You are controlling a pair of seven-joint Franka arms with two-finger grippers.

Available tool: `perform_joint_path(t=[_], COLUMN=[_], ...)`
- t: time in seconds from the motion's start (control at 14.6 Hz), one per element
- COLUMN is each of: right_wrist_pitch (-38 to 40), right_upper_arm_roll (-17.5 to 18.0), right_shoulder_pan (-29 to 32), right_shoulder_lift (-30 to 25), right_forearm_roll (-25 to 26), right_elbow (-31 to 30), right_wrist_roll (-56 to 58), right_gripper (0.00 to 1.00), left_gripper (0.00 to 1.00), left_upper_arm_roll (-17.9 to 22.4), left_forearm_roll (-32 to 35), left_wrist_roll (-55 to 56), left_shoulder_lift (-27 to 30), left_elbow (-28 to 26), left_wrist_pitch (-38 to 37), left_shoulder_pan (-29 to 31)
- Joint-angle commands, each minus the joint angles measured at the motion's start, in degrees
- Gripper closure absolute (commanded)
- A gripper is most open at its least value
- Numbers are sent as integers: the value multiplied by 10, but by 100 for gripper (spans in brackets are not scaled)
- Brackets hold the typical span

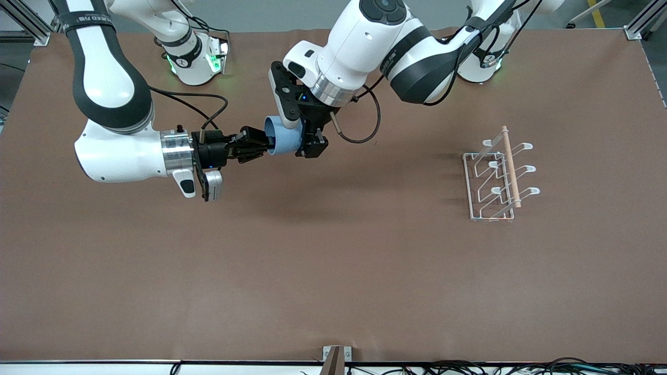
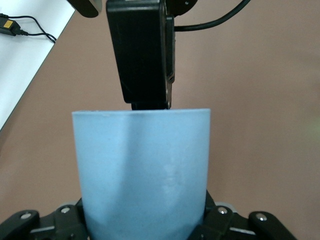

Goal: Hang cup on cup holder
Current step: 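Grasp the blue cup's base with the left gripper, then open the right gripper and withdraw while the left gripper takes the cup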

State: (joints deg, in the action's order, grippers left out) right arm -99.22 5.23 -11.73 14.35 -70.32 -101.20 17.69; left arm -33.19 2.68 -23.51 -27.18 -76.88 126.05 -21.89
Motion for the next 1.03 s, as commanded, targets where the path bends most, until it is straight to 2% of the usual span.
perform_joint_path(t=[0.0, 0.07, 0.14, 0.27, 0.48, 0.62, 0.75, 0.96], right_wrist_pitch=[5, 5, 4, 3, -8, -17, -67, -105], right_upper_arm_roll=[-2, -3, -3, -5, -13, -19, -21, -21], right_shoulder_pan=[-3, -2, -2, 2, 19, 43, 57, 91], right_shoulder_lift=[-9, -9, -9, -9, -17, -29, -53, -64], right_forearm_roll=[0, 1, 2, 19, 110, 180, 264, 393], right_elbow=[-5, -4, -4, -4, -4, -4, -9, -6], right_wrist_roll=[2, 3, 2, 2, 2, 2, 2, 2], right_gripper=[88, 15, 1, 0, 0, 0, 0, 0], left_gripper=[33, 33, 33, 34, 34, 37, 36, 36], left_upper_arm_roll=[2, 2, 2, 2, 2, 3, 3, 3], left_forearm_roll=[42, 43, 44, 52, 72, 86, 117, 192], left_wrist_roll=[-5, -5, -6, -5, -6, -6, -6, -9], left_shoulder_lift=[-12, -11, -11, -11, -11, -10, -9, -5], left_elbow=[14, 13, 13, 13, 11, 7, 7, 8], left_wrist_pitch=[2, 2, 2, 1, -4, -28, -75, -170], left_shoulder_pan=[-5, -3, -3, -3, 0, 3, 4, 15])
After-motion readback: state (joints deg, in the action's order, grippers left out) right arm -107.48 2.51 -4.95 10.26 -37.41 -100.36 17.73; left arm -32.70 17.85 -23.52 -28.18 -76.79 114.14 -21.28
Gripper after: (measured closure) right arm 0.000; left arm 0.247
